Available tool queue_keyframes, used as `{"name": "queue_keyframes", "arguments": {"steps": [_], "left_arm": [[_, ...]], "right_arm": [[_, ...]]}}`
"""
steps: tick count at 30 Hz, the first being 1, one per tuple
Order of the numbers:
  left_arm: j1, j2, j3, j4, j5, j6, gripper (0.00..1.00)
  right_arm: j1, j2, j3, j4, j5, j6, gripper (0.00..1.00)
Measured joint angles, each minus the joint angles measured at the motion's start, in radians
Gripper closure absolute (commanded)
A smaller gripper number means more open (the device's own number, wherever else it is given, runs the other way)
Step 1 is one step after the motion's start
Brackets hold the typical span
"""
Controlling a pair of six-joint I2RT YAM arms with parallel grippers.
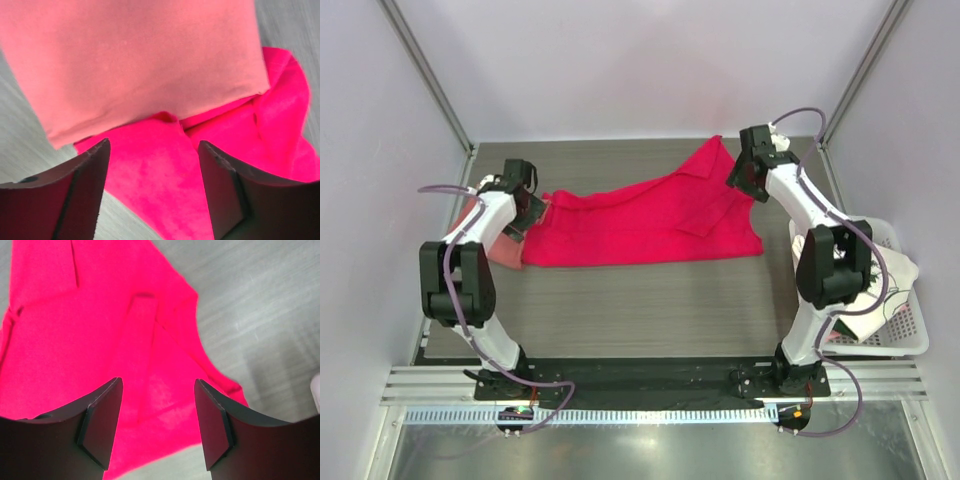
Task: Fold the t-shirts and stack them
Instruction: Fold the tshirt
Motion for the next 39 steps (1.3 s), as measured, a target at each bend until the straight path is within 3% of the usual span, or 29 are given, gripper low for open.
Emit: {"name": "queue_keyframes", "arguments": {"steps": [7,13,18,27,30,31,33,39], "left_arm": [[0.000,-0.252,-0.111,0.008,0.000,0.024,0.25],[0.000,-0.443,-0.368,0.100,0.065,0.024,0.26],[-0.001,-0.476,-0.538,0.177,0.113,0.018,0.27],[-0.002,-0.493,-0.634,0.345,0.129,-0.004,0.27],[-0.002,-0.502,-0.640,0.370,0.128,-0.008,0.27],[-0.002,-0.505,-0.641,0.377,0.128,-0.009,0.27],[-0.002,-0.508,-0.645,0.391,0.127,-0.012,0.28],[-0.004,-0.509,-0.659,0.415,0.126,-0.021,0.32]], "right_arm": [[0.000,-0.394,-0.463,0.160,-0.077,0.080,0.43],[0.000,-0.662,-0.814,0.307,-0.094,0.230,0.46],[0.018,-0.628,-0.946,0.373,-0.072,0.325,0.47],[0.086,-0.444,-0.950,0.522,0.039,0.410,0.51],[0.086,-0.390,-0.941,0.551,0.087,0.427,0.61],[0.086,-0.374,-0.931,0.559,0.100,0.432,0.85],[0.086,-0.343,-0.917,0.572,0.122,0.436,0.99],[0.086,-0.362,-0.918,0.550,0.196,0.448,0.99]]}}
